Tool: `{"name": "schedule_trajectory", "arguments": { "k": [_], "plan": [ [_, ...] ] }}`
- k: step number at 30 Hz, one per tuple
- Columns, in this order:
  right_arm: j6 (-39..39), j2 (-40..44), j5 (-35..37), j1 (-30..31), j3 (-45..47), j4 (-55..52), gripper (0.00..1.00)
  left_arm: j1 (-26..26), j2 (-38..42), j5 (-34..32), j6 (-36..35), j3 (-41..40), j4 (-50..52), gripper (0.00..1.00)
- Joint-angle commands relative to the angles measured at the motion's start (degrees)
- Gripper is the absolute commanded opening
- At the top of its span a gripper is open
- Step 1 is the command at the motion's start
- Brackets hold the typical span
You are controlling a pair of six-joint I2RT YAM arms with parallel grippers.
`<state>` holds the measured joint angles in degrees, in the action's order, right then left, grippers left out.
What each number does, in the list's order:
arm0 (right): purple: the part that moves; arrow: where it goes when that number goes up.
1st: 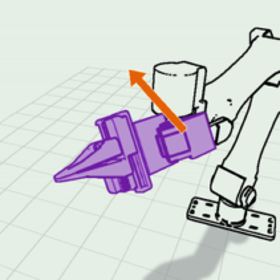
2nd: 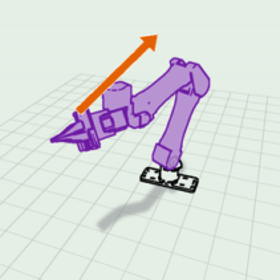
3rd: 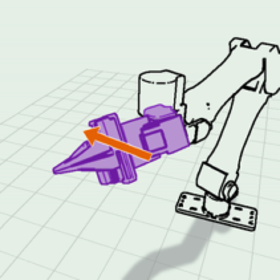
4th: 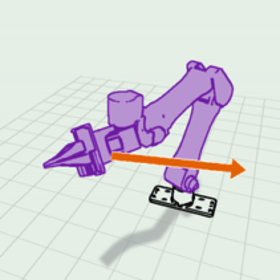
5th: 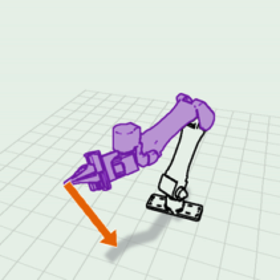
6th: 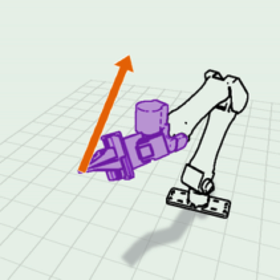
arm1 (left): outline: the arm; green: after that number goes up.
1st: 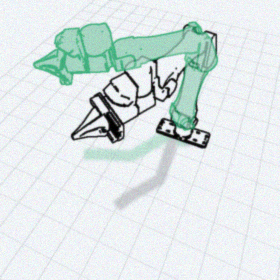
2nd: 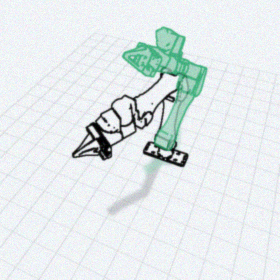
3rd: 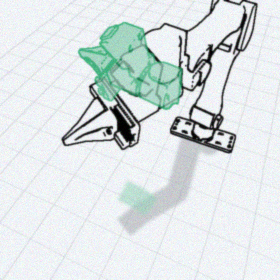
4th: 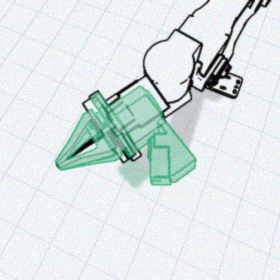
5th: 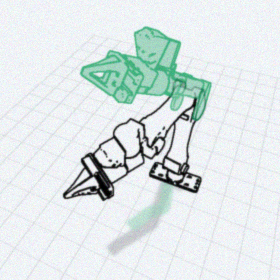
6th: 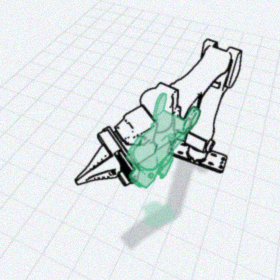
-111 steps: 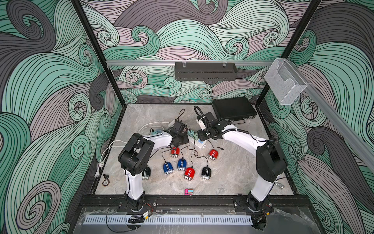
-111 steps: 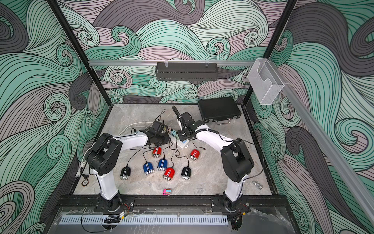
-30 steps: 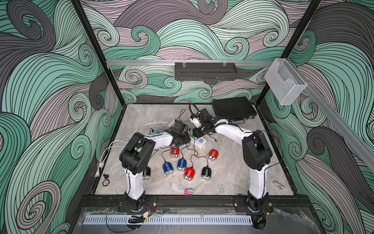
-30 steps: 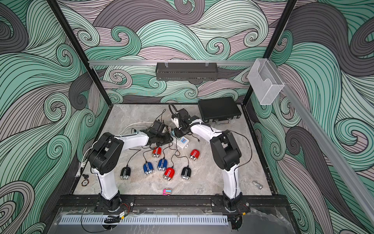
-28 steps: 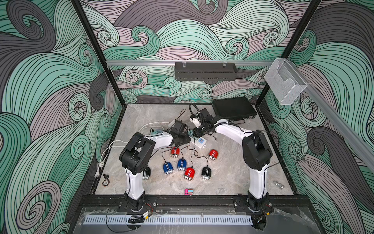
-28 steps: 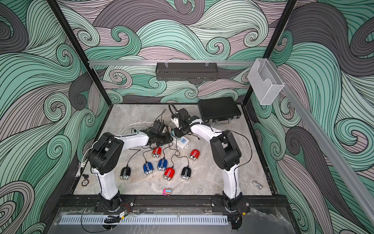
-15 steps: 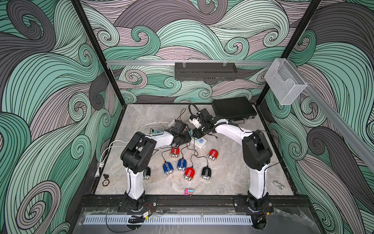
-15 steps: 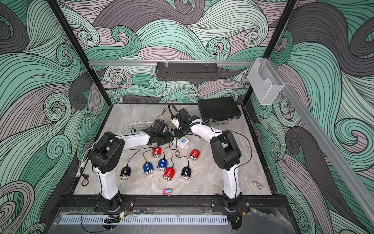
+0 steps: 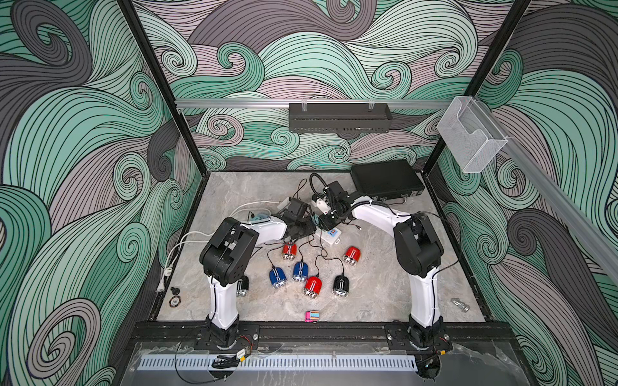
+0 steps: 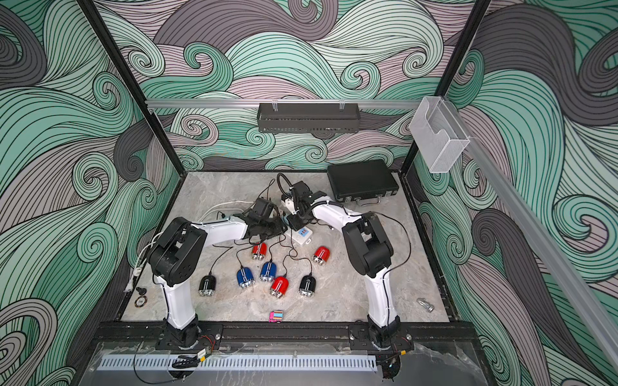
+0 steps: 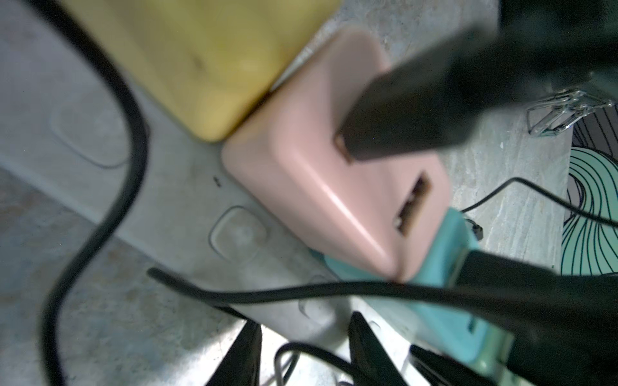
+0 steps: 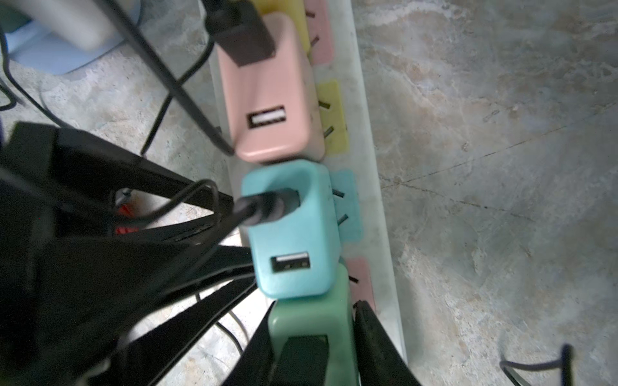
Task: Unplug the electric shaver
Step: Remove the plug from the socket.
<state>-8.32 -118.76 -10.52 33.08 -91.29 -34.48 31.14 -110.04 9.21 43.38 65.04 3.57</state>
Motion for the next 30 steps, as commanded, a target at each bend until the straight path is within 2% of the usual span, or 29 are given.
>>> {"name": "schedule_trajectory", "arguments": {
  "k": [1, 10, 30],
  "plan": [
    [-2.05, -0.1, -0.63, -0.19, -1.29, -1.56, 0.34, -0.44, -0.9, -1.02, 0.48, -1.39, 1.61, 0.41],
    [-4.0, -0.02, -0.57, 0.05, -1.71, -1.96, 0.28, -0.39, -1.47, -1.39, 0.74, -1.22, 2.97, 0.41],
    [-5.97, 8.6, 4.72, 2.6, 4.21, 3.32, 0.26, -0.43, -2.44, -2.89, 1.45, 0.01, 6.9, 0.41]
  ]
}}
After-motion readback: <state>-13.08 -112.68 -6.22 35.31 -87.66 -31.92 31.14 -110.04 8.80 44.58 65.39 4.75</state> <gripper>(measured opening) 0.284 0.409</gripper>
